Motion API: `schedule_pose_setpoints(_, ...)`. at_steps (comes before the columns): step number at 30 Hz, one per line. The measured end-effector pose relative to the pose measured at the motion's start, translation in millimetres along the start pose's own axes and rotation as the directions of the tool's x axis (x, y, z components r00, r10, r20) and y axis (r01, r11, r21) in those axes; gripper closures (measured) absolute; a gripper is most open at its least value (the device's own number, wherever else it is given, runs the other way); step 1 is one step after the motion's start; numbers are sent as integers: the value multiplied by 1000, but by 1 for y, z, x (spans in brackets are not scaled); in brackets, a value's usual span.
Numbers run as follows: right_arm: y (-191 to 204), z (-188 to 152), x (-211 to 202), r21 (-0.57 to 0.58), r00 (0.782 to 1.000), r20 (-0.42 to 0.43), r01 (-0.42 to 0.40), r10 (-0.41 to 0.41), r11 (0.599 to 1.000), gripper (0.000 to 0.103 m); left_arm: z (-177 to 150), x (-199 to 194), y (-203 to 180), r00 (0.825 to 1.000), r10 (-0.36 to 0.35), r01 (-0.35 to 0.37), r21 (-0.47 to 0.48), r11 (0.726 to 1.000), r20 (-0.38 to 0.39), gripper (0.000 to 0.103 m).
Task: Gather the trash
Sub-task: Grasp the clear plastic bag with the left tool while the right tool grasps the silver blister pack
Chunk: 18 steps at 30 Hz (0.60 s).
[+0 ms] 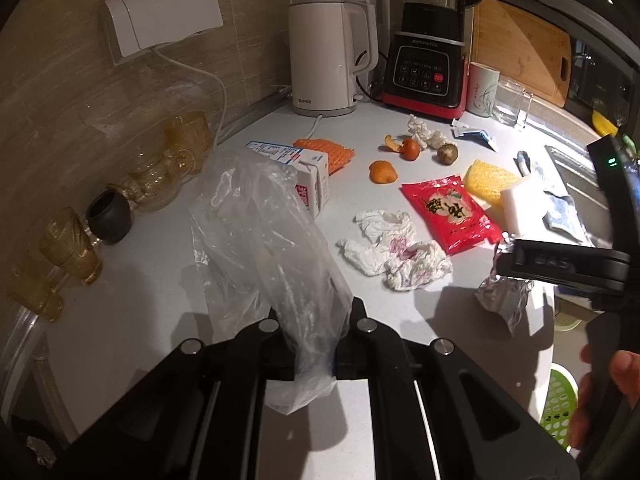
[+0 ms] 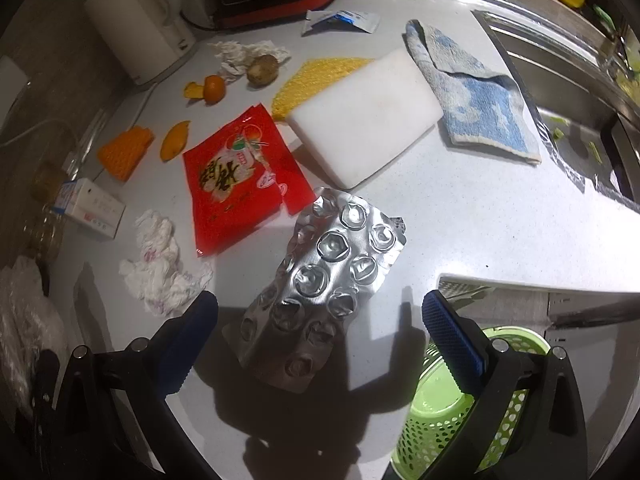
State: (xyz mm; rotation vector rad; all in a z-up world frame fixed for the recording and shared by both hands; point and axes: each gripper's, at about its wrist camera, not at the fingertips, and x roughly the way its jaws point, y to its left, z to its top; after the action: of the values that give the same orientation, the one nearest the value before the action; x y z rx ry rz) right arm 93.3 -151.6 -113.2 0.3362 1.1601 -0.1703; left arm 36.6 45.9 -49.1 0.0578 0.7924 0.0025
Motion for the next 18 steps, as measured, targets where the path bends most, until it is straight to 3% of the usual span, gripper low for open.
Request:
schedule_pose_setpoints(4,1,2,17,77,996,-19,86,-85,993,2,3,0,1,1000,-14,14,6,1000,28,95)
schedule_pose_setpoints(11,16,2,27,56,984,8,178,-179,982,3,3,1,4,997,-69,69,3,998,44,95)
schedule_pose_setpoints(16,23,-10,21,-42,982,61,184,-182,982,22,-1,1,3,997,-66,65,13,998,47,95)
schedule_pose_setpoints(18,23,-13,17,-78,983,82,171,-165,982,40,-1,1,4,996,-77,77,2,997,39,95)
